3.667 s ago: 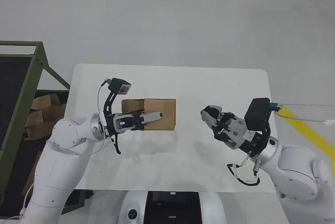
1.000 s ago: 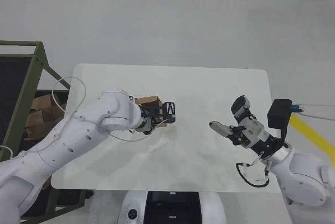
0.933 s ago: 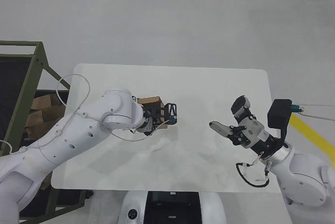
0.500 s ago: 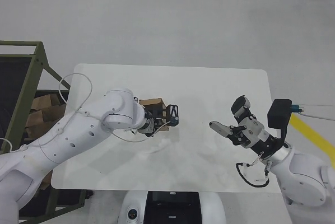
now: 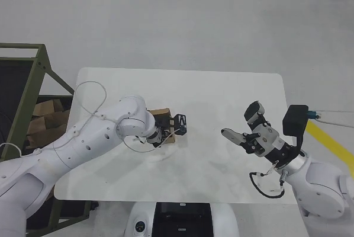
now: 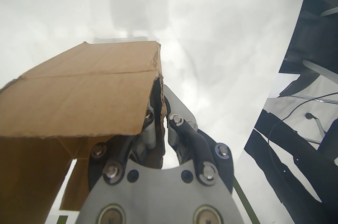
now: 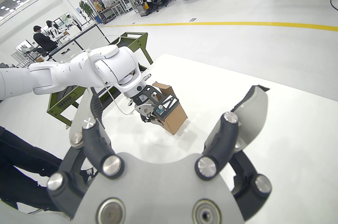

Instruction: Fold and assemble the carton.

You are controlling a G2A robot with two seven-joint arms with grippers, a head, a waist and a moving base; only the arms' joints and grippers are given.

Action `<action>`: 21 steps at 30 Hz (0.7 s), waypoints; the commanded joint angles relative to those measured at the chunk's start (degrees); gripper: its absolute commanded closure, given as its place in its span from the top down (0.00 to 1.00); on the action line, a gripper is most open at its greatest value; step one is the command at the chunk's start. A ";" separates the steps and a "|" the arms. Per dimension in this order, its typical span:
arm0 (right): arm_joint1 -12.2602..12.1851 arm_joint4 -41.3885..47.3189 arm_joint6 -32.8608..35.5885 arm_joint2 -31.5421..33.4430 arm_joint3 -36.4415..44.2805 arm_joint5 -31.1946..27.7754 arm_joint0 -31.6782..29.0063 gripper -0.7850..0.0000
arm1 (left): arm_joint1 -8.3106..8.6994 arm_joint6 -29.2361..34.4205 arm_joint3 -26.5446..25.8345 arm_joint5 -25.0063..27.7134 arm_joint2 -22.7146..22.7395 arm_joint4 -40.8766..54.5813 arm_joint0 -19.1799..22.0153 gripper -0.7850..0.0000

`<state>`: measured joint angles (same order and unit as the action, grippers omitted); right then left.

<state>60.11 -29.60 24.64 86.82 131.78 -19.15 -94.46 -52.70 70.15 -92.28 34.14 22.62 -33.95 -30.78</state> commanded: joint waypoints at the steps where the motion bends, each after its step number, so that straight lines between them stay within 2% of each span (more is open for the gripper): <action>1: 0.00 0.00 0.00 0.00 0.00 0.00 0.00 1.00 | -0.34 -0.19 0.18 0.19 -0.85 -0.31 0.47 0.00; 9: 0.00 0.00 0.00 0.00 0.00 0.00 0.00 1.00 | -0.99 -2.03 1.12 2.02 -3.72 -1.05 2.15 0.00; 18: 0.00 0.00 0.00 0.00 0.00 0.00 0.00 1.00 | -1.62 -2.81 2.75 2.79 -4.42 -2.11 2.00 0.00; 21: 0.00 0.00 0.00 0.00 0.00 0.00 0.00 1.00 | -1.86 -2.96 3.20 2.82 -4.32 -2.44 1.82 0.13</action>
<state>60.11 -29.60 24.64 86.82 131.78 -19.15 -94.46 -54.50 67.24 -89.20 36.99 18.25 -36.33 -28.90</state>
